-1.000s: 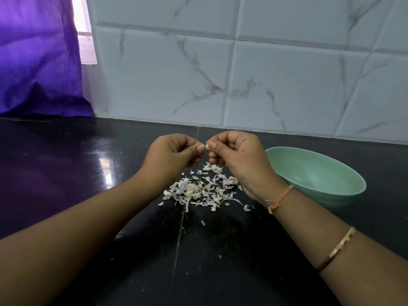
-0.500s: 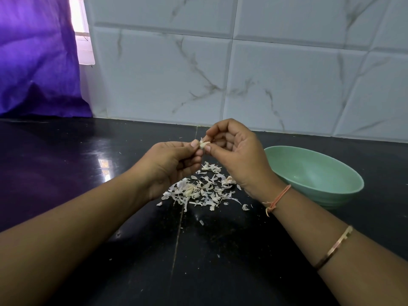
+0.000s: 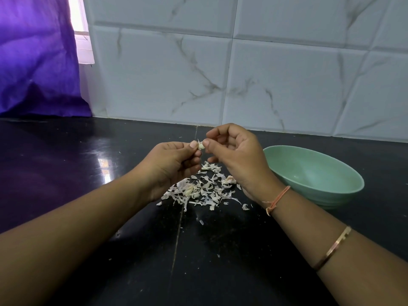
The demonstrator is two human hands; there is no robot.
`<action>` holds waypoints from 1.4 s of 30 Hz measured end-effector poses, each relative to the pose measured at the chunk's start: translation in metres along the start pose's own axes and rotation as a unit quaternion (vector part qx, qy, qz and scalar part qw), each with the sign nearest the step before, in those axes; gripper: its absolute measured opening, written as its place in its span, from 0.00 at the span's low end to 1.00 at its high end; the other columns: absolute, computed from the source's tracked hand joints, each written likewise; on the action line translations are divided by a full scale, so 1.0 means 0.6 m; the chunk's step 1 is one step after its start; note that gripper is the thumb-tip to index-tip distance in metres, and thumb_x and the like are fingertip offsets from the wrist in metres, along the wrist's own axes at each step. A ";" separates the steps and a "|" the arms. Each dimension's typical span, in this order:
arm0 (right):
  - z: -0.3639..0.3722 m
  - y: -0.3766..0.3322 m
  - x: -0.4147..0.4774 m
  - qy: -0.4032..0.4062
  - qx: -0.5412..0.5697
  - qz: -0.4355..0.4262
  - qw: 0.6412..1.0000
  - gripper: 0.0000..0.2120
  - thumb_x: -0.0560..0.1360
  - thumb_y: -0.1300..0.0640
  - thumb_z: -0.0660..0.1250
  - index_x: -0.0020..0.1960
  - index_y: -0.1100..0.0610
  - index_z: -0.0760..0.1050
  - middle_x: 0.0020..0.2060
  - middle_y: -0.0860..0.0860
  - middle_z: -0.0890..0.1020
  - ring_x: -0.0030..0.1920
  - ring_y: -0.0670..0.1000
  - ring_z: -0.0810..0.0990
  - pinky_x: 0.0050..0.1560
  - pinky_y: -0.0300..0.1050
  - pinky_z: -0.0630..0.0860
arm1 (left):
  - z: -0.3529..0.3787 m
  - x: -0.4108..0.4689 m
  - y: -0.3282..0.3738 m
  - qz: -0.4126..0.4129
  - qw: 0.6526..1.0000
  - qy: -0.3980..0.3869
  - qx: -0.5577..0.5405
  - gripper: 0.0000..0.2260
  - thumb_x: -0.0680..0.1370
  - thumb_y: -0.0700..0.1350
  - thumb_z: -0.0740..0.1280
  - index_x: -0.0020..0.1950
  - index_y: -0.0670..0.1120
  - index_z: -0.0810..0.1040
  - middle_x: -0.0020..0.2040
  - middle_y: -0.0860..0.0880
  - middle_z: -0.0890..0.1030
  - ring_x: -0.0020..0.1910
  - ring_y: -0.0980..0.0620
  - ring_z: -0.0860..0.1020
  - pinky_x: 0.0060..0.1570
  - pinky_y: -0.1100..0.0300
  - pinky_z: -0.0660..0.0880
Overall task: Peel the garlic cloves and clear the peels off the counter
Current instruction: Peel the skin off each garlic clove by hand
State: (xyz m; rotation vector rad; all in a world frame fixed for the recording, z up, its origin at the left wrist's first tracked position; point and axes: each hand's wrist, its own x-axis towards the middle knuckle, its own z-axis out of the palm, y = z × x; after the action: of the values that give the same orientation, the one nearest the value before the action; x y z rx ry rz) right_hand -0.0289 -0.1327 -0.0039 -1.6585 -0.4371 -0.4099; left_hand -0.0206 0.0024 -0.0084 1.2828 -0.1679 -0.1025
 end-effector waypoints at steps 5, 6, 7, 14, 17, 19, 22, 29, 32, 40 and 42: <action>-0.003 0.004 0.004 0.006 0.107 0.061 0.992 0.04 0.73 0.71 0.66 0.43 0.63 0.75 0.33 0.55 0.79 0.31 0.46 0.78 0.36 0.36 0.79 | 0.001 0.000 -0.001 0.020 0.999 -0.021 0.013 0.11 0.79 0.41 0.61 0.37 0.41 0.75 0.27 0.53 0.76 0.26 0.61 0.74 0.32 0.69 0.77; -0.005 0.005 0.005 0.002 0.122 0.069 0.990 0.04 0.73 0.71 0.66 0.43 0.63 0.75 0.34 0.55 0.80 0.32 0.47 0.78 0.37 0.37 0.79 | 0.001 -0.001 -0.001 0.024 0.999 -0.026 0.015 0.11 0.79 0.41 0.61 0.37 0.41 0.76 0.27 0.53 0.76 0.27 0.61 0.74 0.32 0.69 0.77; -0.006 0.006 0.005 -0.004 0.133 0.075 0.988 0.04 0.73 0.71 0.66 0.43 0.63 0.76 0.34 0.55 0.80 0.33 0.47 0.79 0.38 0.38 0.79 | 0.001 -0.001 -0.001 0.028 0.999 -0.032 0.017 0.11 0.79 0.41 0.61 0.37 0.42 0.76 0.27 0.53 0.76 0.27 0.61 0.75 0.33 0.69 0.77; -0.011 0.008 0.006 -0.038 0.193 0.104 0.975 0.06 0.72 0.72 0.65 0.44 0.64 0.78 0.34 0.54 0.82 0.34 0.48 0.81 0.40 0.37 0.80 | 0.001 -0.004 0.002 0.040 0.997 -0.060 0.022 0.10 0.78 0.40 0.60 0.39 0.40 0.76 0.28 0.52 0.76 0.27 0.61 0.75 0.32 0.69 0.76; -0.009 0.006 0.005 -0.033 0.188 0.112 0.975 0.04 0.72 0.72 0.65 0.44 0.67 0.78 0.34 0.56 0.82 0.34 0.49 0.81 0.42 0.38 0.80 | 0.001 -0.005 0.001 0.044 0.998 -0.047 0.026 0.10 0.78 0.40 0.61 0.39 0.40 0.76 0.27 0.52 0.76 0.27 0.61 0.75 0.32 0.69 0.77; -0.007 0.004 0.004 -0.035 0.177 0.116 0.977 0.04 0.72 0.71 0.66 0.45 0.69 0.78 0.36 0.58 0.82 0.36 0.50 0.81 0.45 0.39 0.81 | 0.000 -0.003 0.001 0.048 0.998 -0.037 0.037 0.10 0.78 0.40 0.61 0.39 0.40 0.76 0.27 0.52 0.76 0.28 0.61 0.74 0.33 0.69 0.77; -0.004 0.001 0.000 -0.046 0.158 0.116 0.980 0.05 0.70 0.68 0.69 0.46 0.68 0.79 0.38 0.59 0.83 0.39 0.52 0.82 0.49 0.42 0.80 | -0.003 0.000 -0.001 0.061 0.996 -0.028 0.056 0.09 0.79 0.39 0.61 0.40 0.40 0.76 0.30 0.50 0.75 0.28 0.60 0.74 0.34 0.70 0.77; -0.002 0.002 0.001 -0.038 0.134 0.115 0.984 0.07 0.71 0.72 0.67 0.48 0.66 0.78 0.38 0.58 0.82 0.37 0.49 0.81 0.47 0.39 0.80 | -0.002 0.004 -0.004 0.071 0.994 -0.020 0.076 0.10 0.79 0.39 0.60 0.39 0.41 0.76 0.30 0.50 0.76 0.29 0.60 0.74 0.35 0.69 0.77; -0.004 0.001 0.003 -0.034 0.144 0.117 0.982 0.08 0.71 0.74 0.66 0.48 0.66 0.78 0.40 0.59 0.82 0.38 0.50 0.81 0.47 0.39 0.80 | -0.004 0.009 -0.007 0.074 0.995 0.024 0.070 0.10 0.80 0.39 0.59 0.40 0.41 0.75 0.32 0.50 0.74 0.28 0.61 0.73 0.36 0.68 0.77; -0.007 -0.002 0.001 -0.016 0.120 0.102 0.987 0.12 0.70 0.75 0.67 0.50 0.64 0.77 0.41 0.57 0.79 0.37 0.50 0.81 0.45 0.40 0.81 | -0.017 0.008 -0.008 0.073 0.983 0.054 0.161 0.07 0.75 0.34 0.66 0.43 0.46 0.75 0.37 0.48 0.77 0.34 0.55 0.74 0.32 0.67 0.75; -0.007 -0.002 0.002 -0.004 0.097 0.094 0.991 0.11 0.70 0.75 0.67 0.49 0.64 0.77 0.41 0.59 0.79 0.36 0.51 0.81 0.42 0.38 0.81 | -0.015 0.006 -0.009 0.086 0.975 0.047 0.200 0.09 0.74 0.32 0.66 0.41 0.46 0.77 0.37 0.48 0.78 0.35 0.54 0.75 0.34 0.66 0.75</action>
State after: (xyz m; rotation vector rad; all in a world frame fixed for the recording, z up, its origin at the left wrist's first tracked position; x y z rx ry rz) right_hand -0.0287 -0.1363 -0.0016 -1.4978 -0.3135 -0.2133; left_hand -0.0156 0.0085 -0.0158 1.6653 -0.2249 0.1489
